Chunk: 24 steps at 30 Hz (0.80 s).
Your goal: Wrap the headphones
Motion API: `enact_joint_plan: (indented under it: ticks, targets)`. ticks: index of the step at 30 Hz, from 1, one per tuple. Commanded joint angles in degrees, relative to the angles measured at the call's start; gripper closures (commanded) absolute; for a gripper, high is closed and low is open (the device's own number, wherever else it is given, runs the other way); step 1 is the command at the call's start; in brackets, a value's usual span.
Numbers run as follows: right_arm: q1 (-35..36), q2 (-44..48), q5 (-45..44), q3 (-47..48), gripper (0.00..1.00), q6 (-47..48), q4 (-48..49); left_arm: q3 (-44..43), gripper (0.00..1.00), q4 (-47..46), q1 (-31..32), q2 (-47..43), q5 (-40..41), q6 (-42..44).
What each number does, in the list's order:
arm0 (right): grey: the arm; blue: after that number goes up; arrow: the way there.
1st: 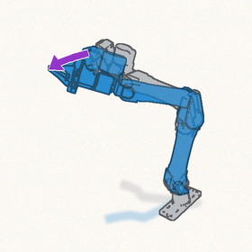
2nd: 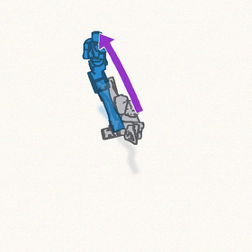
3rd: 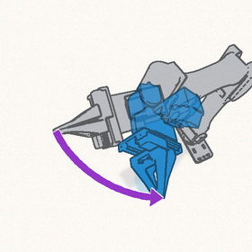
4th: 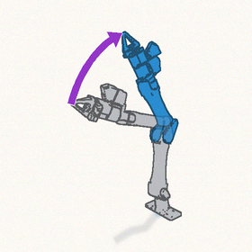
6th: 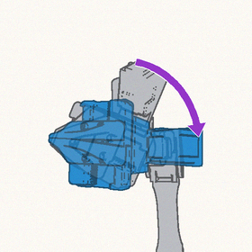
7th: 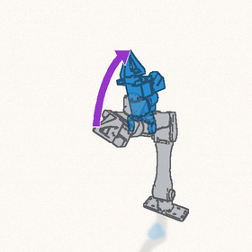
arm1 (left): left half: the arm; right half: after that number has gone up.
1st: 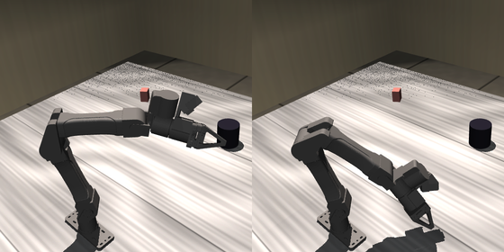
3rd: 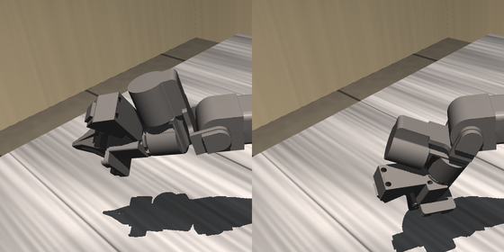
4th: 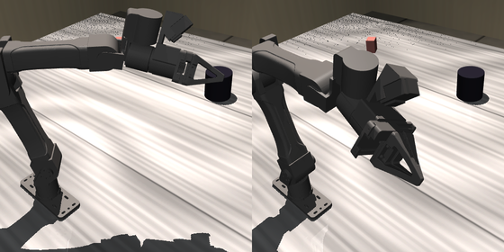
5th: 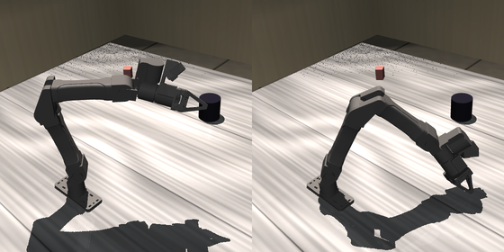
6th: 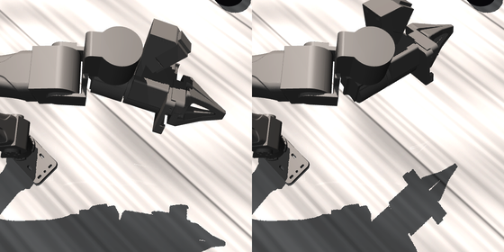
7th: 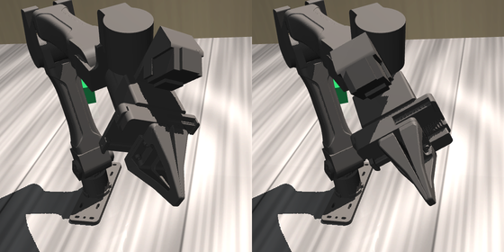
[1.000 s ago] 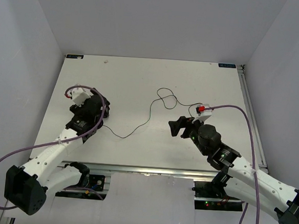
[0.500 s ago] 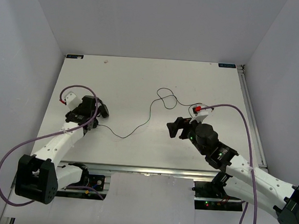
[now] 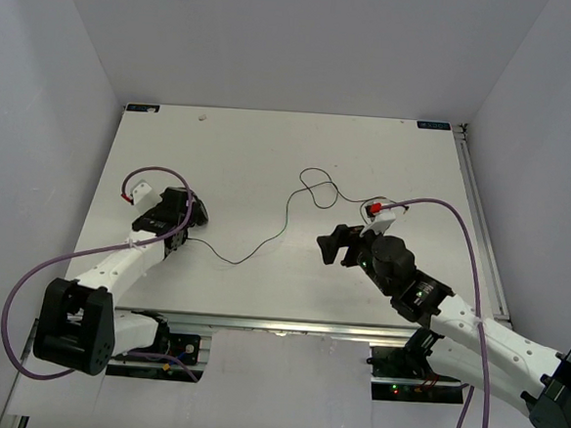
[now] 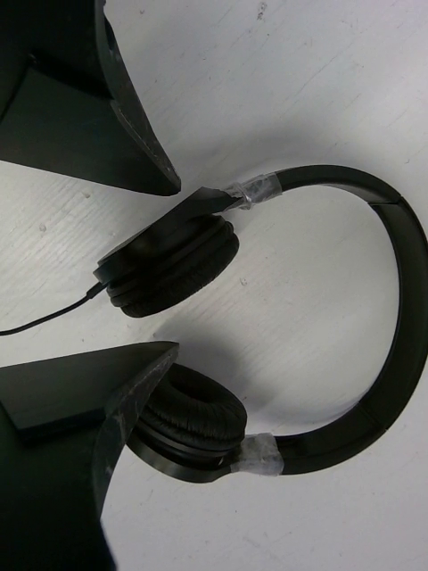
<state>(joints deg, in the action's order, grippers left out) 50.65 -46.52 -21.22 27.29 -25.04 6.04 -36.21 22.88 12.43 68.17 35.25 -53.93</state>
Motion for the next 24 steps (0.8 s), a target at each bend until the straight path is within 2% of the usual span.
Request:
enact_joint_plan:
  ticks: [1,4,6,7,12,15,17,24]
  targets:
    - [0.1,-0.3,0.3,2.0,0.09,0.6,1.1,0.5,0.23,-2.6,-0.3,1.5,-0.8,0.5]
    - [0.1,-0.7,0.8,2.2,0.09,1.1,1.1,0.5,0.25,-3.7,-0.3,1.9,-0.9,1.1]
    - [0.1,-1.0,1.4,2.4,0.09,1.6,1.1,0.4,0.33,-4.5,-0.2,2.3,-0.9,1.7]
    - [0.1,-1.4,2.0,2.4,0.09,1.8,1.1,0.4,0.40,-5.2,-0.3,2.8,-1.3,2.3]
    - [0.1,-2.7,3.6,3.1,0.08,2.5,1.0,0.8,0.51,-7.4,-0.2,4.1,-3.6,3.6]
    - [0.1,-2.9,3.7,3.3,0.08,2.5,0.8,1.9,0.77,-9.7,0.1,4.0,-5.4,5.1]
    - [0.1,-2.8,3.6,3.3,0.08,2.5,0.8,2.4,1.00,-10.9,1.0,4.0,-6.3,5.7]
    - [0.2,-3.1,5.7,2.8,0.07,3.5,1.9,1.6,1.00,-11.6,11.4,3.8,-3.5,6.1]
